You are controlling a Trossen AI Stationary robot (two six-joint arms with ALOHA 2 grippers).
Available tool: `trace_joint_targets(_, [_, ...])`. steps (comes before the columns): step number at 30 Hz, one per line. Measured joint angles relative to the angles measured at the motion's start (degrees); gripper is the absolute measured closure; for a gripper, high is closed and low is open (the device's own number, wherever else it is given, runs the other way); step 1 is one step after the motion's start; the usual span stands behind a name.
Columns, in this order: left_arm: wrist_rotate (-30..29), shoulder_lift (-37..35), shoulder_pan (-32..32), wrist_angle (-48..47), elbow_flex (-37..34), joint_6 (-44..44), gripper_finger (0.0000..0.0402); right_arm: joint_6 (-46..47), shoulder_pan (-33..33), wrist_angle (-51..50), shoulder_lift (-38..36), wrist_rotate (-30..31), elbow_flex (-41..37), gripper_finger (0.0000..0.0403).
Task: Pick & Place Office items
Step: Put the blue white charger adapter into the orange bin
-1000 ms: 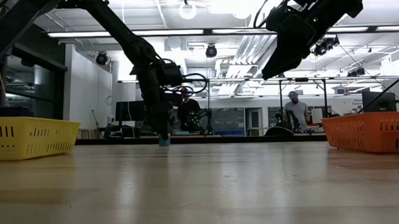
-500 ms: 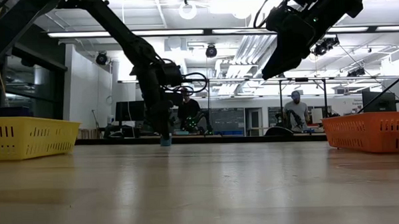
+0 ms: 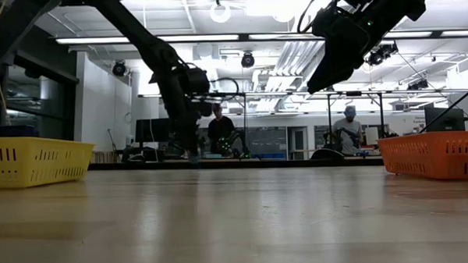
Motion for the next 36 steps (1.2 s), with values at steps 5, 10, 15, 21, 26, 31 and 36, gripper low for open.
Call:
trace_joint_targets(5, [0.01, -3.16, -0.27, -1.51, 0.0, 0.31, 0.0264, 0.0, 0.01, -0.01, 0.0, 0.0, 0.0, 0.0207])
trace_joint_targets(10, [-0.01, -6.04, -1.75, -3.87, 0.0, 0.28, 0.0264, 0.0, -0.01, 0.01, 0.0, 0.0, 0.0, 0.0207])
trace_joint_targets(15, [0.12, -8.39, -4.04, -3.93, 0.0, 0.22, 0.0264, 0.0, -0.01, 0.01, 0.0, 0.0, 0.0, 0.0207])
trace_joint_targets(21, [3.99, -10.28, -6.42, -5.65, 0.0, -0.35, 0.0264, 0.0, 0.0, -0.01, 0.0, 0.0, 0.0, 0.0207])
trace_joint_targets(26, [7.18, -11.09, -8.88, -6.14, 0.0, -2.69, 0.0264, 0.0, 0.01, 0.0, 0.0, 0.0, 0.0, 0.0207])
trace_joint_targets(31, [8.33, -11.18, -12.52, -4.16, -0.02, -3.33, 0.0264, 0.0, 0.01, -0.01, 0.0, 0.0, 0.0, 0.0207])
trace_joint_targets(36, [8.07, -11.18, -16.5, 0.47, -0.02, -5.59, 0.0264, 0.0, 0.0, -0.01, 0.0, 0.0, 0.0, 0.0207])
